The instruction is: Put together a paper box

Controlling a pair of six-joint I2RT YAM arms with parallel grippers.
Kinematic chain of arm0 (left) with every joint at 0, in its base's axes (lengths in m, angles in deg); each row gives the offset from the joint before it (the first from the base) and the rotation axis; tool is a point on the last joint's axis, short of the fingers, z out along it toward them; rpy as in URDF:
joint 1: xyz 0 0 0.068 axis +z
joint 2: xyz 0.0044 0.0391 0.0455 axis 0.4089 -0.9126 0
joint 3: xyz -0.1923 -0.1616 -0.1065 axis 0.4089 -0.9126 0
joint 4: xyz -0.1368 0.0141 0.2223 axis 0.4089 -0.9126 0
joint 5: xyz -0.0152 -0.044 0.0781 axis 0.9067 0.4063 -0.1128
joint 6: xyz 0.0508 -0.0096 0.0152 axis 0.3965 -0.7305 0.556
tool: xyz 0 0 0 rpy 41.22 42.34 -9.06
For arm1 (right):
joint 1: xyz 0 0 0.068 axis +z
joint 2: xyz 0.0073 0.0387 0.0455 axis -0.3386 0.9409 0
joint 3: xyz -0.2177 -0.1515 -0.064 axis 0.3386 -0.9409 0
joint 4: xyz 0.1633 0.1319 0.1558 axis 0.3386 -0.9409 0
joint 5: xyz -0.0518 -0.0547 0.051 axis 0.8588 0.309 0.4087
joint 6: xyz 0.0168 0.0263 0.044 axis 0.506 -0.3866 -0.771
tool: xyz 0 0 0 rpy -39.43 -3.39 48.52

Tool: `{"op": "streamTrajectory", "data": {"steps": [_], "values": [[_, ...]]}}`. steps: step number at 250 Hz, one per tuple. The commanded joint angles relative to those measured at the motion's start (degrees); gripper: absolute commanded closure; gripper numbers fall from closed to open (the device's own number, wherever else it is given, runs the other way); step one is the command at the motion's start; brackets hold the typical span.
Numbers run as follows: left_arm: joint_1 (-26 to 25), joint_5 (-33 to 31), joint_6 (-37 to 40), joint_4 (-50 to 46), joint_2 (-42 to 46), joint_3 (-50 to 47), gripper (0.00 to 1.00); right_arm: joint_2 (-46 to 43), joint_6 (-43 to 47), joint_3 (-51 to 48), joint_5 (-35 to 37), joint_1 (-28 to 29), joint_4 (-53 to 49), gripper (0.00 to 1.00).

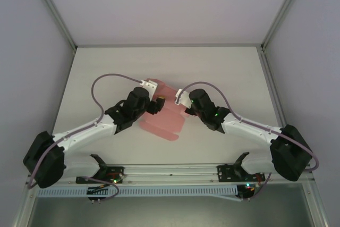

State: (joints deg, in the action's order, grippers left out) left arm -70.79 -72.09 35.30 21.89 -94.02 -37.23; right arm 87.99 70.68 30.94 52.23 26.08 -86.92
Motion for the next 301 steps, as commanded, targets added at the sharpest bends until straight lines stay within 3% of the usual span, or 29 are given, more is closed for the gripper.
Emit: {"op": "streamTrajectory", "data": {"steps": [1, 40, 79, 112, 160, 204, 254, 301], "values": [[1.6, -3.0, -1.2, -3.2, 5.7, -1.4, 0.02, 0.7, 2.5, -0.2, 2.1, 0.5, 2.4, 1.00], [6.2, -3.4, -4.8, -5.1, 11.1, -2.1, 0.00, 1.2, 3.5, -0.3, 2.9, 0.8, 2.7, 1.00], [16.4, -3.0, -10.2, -8.7, 11.6, -0.5, 0.00, 1.4, 4.2, -0.9, 2.0, 1.0, 4.1, 1.00], [25.8, 1.9, -12.8, -9.4, 7.0, 1.4, 0.00, 1.2, 4.9, -1.2, 0.9, 1.0, 4.6, 1.00], [32.1, 9.1, -11.8, -4.3, -2.8, 4.2, 0.00, 1.0, 4.8, -0.2, 0.0, 1.2, 2.3, 1.00], [33.5, 14.6, -9.0, 2.4, -11.4, 6.6, 0.00, 0.7, 4.2, -0.6, -1.5, 1.3, 2.5, 1.00], [32.8, 34.9, -0.7, 7.7, -16.5, 7.0, 0.01, 1.4, 4.2, -0.7, -0.9, 1.3, 3.6, 1.00], [30.2, 45.0, 4.0, 13.0, -14.3, 2.3, 0.07, 2.9, 4.5, 0.7, -1.0, 1.3, 2.7, 1.00]]}}
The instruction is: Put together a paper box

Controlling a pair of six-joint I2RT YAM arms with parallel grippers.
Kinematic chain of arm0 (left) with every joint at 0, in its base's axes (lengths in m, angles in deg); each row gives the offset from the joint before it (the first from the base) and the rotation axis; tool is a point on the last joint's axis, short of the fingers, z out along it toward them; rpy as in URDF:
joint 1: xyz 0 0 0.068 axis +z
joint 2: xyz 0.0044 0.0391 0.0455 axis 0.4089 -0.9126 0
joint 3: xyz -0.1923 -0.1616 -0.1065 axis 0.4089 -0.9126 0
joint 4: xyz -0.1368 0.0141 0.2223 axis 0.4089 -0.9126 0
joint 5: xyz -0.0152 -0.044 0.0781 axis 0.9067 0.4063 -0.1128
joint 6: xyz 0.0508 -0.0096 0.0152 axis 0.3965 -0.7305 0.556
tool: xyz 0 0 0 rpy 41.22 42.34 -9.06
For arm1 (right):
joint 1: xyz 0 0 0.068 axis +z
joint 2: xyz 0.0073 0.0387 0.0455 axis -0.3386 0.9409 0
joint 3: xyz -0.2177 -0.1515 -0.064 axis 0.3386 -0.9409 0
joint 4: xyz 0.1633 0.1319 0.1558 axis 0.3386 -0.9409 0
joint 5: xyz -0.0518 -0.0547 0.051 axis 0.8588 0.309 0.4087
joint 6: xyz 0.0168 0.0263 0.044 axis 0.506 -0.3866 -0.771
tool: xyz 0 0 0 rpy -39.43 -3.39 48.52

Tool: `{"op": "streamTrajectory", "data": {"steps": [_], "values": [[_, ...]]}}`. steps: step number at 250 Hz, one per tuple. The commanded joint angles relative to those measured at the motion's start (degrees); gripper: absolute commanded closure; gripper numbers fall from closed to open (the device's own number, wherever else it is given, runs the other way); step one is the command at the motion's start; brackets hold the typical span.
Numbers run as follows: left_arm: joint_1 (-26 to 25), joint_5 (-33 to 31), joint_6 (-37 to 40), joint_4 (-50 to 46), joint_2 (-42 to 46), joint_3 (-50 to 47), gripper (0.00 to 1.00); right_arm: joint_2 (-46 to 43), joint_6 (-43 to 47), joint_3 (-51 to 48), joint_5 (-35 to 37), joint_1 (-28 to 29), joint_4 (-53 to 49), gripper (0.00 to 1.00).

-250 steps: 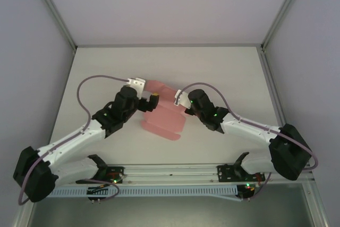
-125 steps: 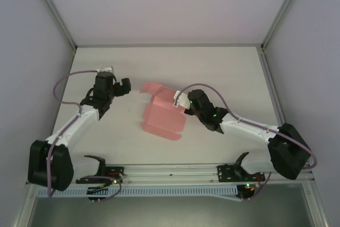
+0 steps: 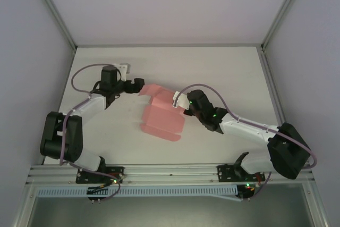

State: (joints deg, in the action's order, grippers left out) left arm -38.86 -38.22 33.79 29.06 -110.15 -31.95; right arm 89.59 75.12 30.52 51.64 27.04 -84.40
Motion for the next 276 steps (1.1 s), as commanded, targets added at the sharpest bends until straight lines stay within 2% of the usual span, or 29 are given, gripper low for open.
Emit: {"op": "streamTrajectory", "data": {"steps": [1, 32, 50, 123, 165, 182, 219, 276], "values": [[-1.8, 11.2, 5.5, 5.9, 1.9, -3.1, 0.07, 1.3, 0.1, 1.1, -0.4, 0.4, 0.2, 1.00], [-2.9, 14.5, 7.9, 7.2, 4.7, -5.9, 0.15, 2.1, 0.0, 1.7, -0.1, 0.4, -0.2, 1.00], [-3.7, 14.8, 9.0, 5.9, 6.0, -6.6, 0.23, 2.3, -0.2, 1.8, -0.2, 0.4, 0.4, 1.00], [-6.8, 17.4, 11.5, 3.6, 8.9, -9.4, 0.41, 3.1, -0.8, 2.4, 0.2, 0.4, -0.6, 1.00], [-9.1, 18.1, 13.1, 3.1, 6.8, -8.8, 0.45, 3.0, -1.1, 2.6, -0.6, 0.4, -0.3, 1.00], [-9.5, 18.0, 13.0, 2.8, 5.3, -8.3, 0.51, 3.0, -0.6, 2.3, -0.2, 0.5, -0.1, 1.00], [-10.4, 14.4, 9.8, 10.2, 5.7, -13.5, 0.53, 3.6, 2.6, 1.8, 3.8, 1.2, 0.6, 1.00], [-12.0, 13.7, 8.1, 16.5, 4.2, -18.4, 0.54, 4.0, 7.1, 1.9, 6.9, 1.9, -0.4, 1.00]]}}
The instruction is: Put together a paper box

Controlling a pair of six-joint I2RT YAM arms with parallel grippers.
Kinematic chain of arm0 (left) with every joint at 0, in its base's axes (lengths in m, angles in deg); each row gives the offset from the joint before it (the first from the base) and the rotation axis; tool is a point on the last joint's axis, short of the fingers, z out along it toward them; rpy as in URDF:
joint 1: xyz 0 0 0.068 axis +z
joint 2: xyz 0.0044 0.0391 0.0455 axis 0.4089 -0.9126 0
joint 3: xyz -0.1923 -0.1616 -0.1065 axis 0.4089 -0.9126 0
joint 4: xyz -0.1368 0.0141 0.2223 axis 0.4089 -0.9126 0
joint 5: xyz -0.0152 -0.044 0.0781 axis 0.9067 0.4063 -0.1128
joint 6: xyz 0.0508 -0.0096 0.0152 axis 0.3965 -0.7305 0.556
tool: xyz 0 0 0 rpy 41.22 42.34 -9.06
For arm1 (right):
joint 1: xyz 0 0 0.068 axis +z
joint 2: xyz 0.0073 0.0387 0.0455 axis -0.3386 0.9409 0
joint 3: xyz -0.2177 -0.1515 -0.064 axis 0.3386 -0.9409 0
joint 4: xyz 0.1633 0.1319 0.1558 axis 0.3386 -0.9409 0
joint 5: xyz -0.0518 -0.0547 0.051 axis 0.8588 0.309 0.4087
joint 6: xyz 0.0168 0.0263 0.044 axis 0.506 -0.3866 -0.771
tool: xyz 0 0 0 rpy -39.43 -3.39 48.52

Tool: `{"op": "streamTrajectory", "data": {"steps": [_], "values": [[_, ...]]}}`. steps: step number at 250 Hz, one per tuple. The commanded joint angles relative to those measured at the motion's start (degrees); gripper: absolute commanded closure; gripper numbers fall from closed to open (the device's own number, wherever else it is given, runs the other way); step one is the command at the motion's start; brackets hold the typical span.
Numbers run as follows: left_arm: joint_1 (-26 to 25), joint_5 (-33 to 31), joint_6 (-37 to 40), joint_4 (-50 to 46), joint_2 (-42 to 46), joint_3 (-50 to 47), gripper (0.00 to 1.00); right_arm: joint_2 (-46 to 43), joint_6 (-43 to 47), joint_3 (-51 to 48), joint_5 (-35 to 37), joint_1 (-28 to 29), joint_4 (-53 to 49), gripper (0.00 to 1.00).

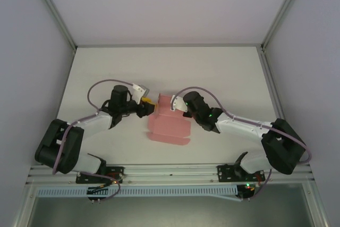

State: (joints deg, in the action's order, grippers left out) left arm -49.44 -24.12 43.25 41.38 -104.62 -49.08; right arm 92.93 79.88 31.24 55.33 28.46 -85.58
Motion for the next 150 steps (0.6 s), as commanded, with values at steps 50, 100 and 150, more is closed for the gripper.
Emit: {"op": "streamTrajectory", "data": {"steps": [50, 100, 150], "values": [[-1.7, 1.4, -1.3, 6.3, -3.0, -2.1, 0.51, 3.3, 6.1, 0.4, 7.6, 1.5, 0.7, 1.00], [-4.1, 1.4, 0.8, 5.0, -4.8, -0.5, 0.43, 4.5, 6.6, 0.4, 8.9, 2.9, 1.1, 1.00], [-4.7, -1.6, 0.8, 4.2, -7.3, 1.6, 0.39, 4.5, 8.1, -1.6, 10.7, 4.4, 3.1, 1.00]]}}
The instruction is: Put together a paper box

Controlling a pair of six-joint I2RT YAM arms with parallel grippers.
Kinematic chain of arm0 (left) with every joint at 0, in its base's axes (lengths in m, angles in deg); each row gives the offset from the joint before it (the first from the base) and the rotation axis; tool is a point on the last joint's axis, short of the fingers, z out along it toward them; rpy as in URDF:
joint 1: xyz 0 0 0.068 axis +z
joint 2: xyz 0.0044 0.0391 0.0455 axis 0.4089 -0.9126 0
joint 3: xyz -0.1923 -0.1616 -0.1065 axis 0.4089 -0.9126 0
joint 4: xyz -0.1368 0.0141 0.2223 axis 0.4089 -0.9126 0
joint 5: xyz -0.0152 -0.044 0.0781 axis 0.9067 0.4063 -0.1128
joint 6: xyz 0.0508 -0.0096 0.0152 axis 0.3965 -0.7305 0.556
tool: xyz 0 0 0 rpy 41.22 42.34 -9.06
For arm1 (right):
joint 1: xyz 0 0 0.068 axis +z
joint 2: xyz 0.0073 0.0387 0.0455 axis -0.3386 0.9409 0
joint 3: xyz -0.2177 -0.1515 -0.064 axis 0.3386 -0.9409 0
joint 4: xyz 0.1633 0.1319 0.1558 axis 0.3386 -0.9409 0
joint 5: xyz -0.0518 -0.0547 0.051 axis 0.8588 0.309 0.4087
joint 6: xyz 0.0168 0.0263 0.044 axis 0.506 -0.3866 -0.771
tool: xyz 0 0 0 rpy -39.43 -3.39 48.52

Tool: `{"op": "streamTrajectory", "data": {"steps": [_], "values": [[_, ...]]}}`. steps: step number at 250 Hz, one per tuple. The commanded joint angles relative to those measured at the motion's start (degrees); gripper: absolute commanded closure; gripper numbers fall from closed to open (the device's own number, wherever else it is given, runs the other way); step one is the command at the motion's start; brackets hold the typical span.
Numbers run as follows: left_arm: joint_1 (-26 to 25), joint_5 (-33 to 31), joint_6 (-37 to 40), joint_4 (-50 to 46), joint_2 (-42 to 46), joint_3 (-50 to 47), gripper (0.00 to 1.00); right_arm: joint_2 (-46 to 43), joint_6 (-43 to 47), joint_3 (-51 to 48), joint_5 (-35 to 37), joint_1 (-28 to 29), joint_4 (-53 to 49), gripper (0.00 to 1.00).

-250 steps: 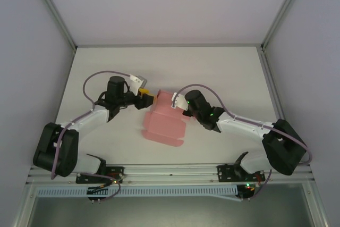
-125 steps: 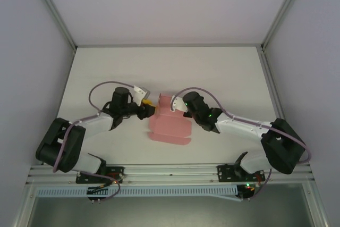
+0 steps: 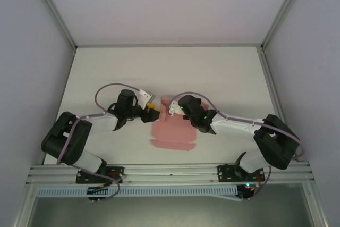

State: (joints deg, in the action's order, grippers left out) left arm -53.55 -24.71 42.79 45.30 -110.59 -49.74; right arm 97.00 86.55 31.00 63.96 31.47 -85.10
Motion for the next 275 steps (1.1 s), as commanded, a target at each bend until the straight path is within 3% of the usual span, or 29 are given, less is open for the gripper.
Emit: {"op": "streamTrajectory", "data": {"steps": [1, 44, 129, 200, 244, 275], "values": [[-0.6, -1.0, 1.2, 0.3, -1.4, 2.2, 0.39, 0.4, 1.5, -1.4, 2.1, 1.3, 2.7, 1.00], [-1.4, -1.1, 0.3, 1.0, -0.8, 0.9, 0.25, 0.5, 2.6, -3.1, 6.0, 2.9, 4.9, 1.00], [-3.0, 0.4, 1.8, -1.0, 0.6, 0.4, 0.24, -0.5, 1.9, -3.3, 6.2, 3.1, 3.7, 1.00], [-5.2, -3.2, -1.2, 3.4, -2.7, 0.5, 0.31, -0.8, 2.1, -4.6, 7.0, 4.4, 4.9, 1.00], [-6.8, -11.3, -3.5, 9.8, -2.3, -2.5, 0.49, -0.8, -0.6, -6.1, 9.5, 6.5, 4.9, 1.00], [-7.6, -14.6, -4.1, 10.7, -2.5, -2.3, 0.54, -0.9, -2.2, -6.6, 10.7, 7.9, 3.9, 1.00]]}}
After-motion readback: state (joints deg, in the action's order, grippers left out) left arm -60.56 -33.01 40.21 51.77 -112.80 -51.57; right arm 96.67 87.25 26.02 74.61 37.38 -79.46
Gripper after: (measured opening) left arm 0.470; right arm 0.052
